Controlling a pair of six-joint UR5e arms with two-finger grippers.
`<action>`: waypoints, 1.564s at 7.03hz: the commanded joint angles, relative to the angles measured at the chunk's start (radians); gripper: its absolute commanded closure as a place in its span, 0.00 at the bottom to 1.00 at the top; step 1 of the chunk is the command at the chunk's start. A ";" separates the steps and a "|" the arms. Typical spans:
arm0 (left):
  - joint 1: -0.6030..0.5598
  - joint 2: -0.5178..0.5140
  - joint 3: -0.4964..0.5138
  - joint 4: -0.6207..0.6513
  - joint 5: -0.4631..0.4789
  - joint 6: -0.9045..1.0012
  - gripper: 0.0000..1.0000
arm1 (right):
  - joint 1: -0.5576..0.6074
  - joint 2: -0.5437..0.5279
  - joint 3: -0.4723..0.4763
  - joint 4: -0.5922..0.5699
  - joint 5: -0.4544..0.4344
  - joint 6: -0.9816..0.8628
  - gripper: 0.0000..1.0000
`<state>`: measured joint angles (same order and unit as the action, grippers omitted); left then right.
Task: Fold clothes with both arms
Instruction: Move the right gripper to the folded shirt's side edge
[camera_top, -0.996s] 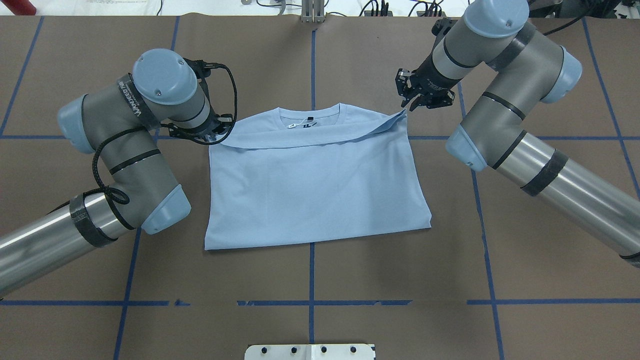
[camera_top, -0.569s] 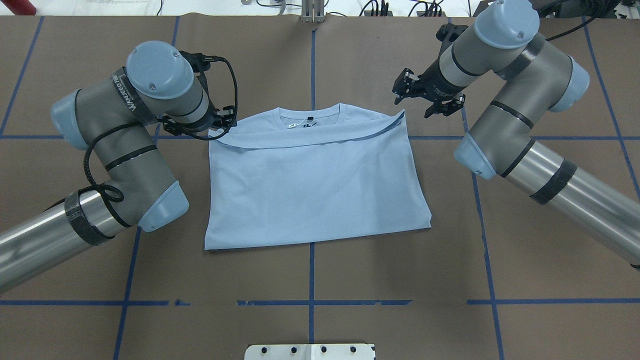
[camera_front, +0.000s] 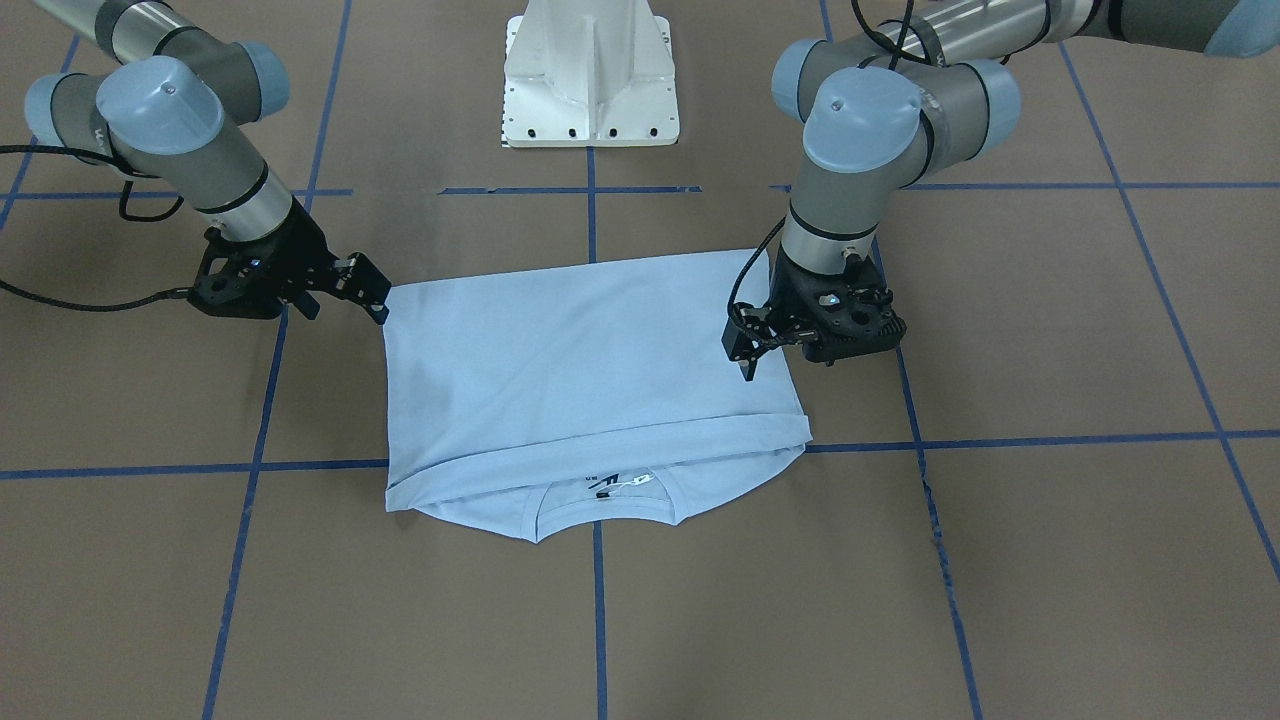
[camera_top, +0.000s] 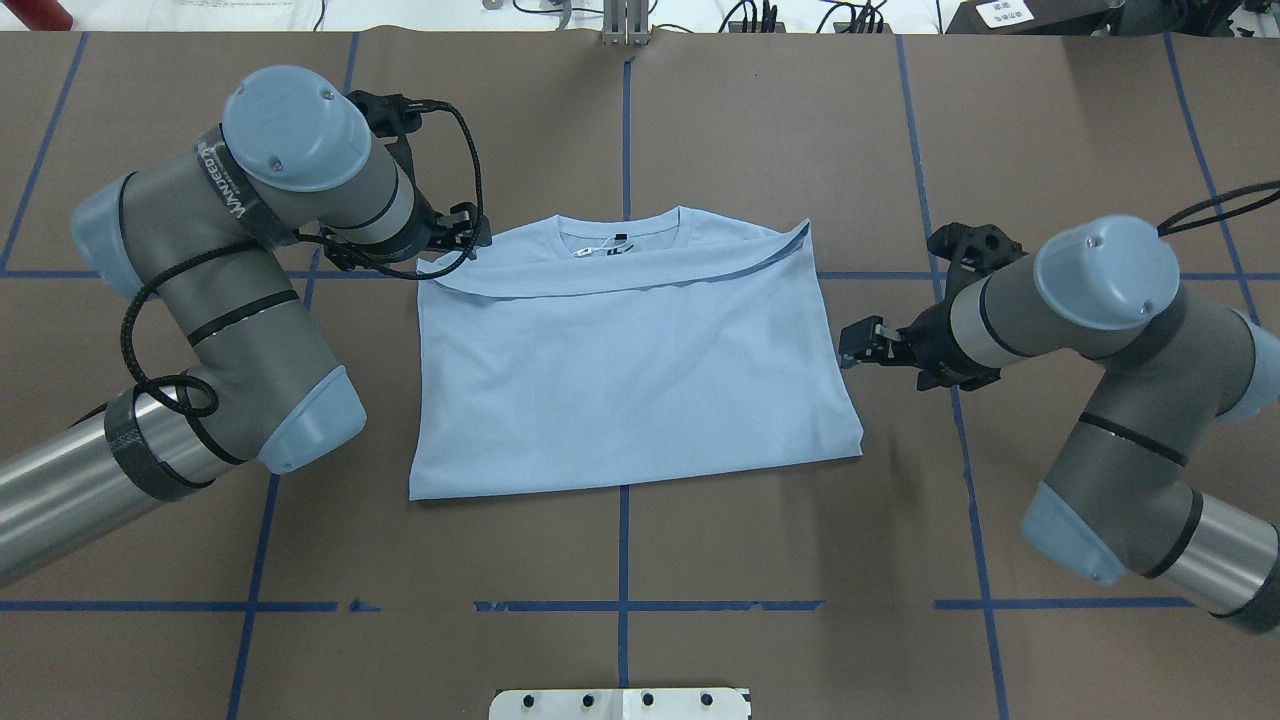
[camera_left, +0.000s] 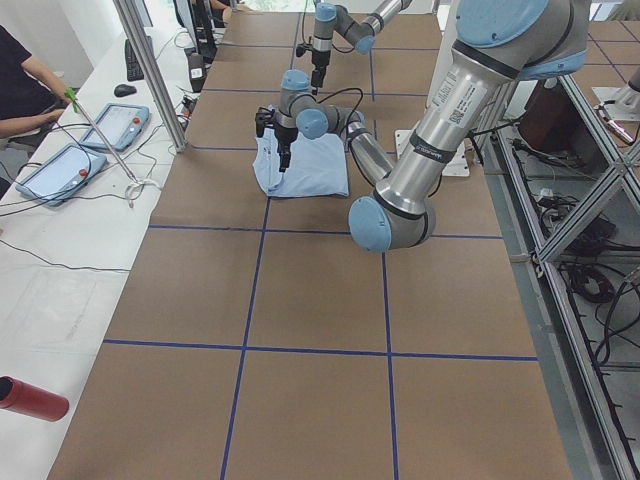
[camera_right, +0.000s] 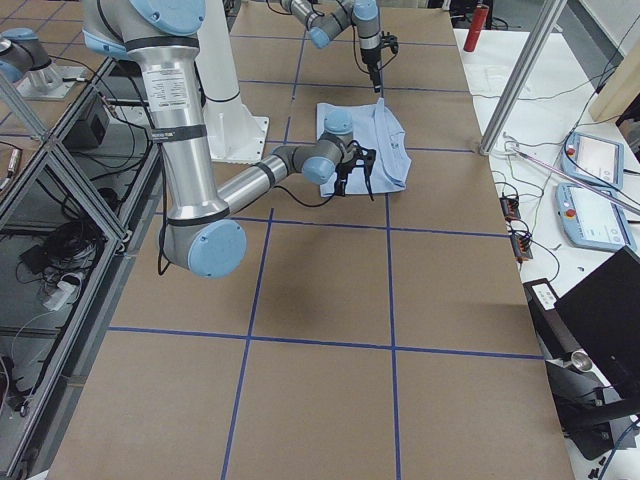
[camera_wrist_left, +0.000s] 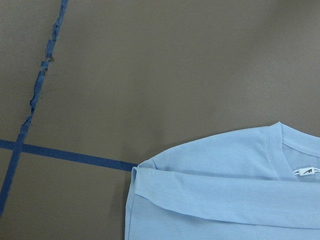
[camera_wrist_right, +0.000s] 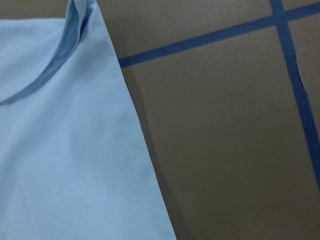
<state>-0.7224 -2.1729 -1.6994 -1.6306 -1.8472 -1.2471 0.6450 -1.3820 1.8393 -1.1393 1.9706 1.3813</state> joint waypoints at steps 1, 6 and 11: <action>0.000 0.001 -0.005 0.000 0.000 -0.002 0.00 | -0.077 0.018 -0.046 0.000 -0.053 0.001 0.01; 0.000 0.002 -0.005 0.000 0.002 0.000 0.00 | -0.102 0.040 -0.066 0.004 -0.041 0.001 1.00; 0.001 0.002 -0.006 0.000 0.003 -0.002 0.00 | -0.199 -0.139 0.136 0.001 0.002 0.002 1.00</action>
<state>-0.7211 -2.1716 -1.7056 -1.6306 -1.8455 -1.2481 0.5108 -1.4487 1.9032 -1.1377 1.9597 1.3824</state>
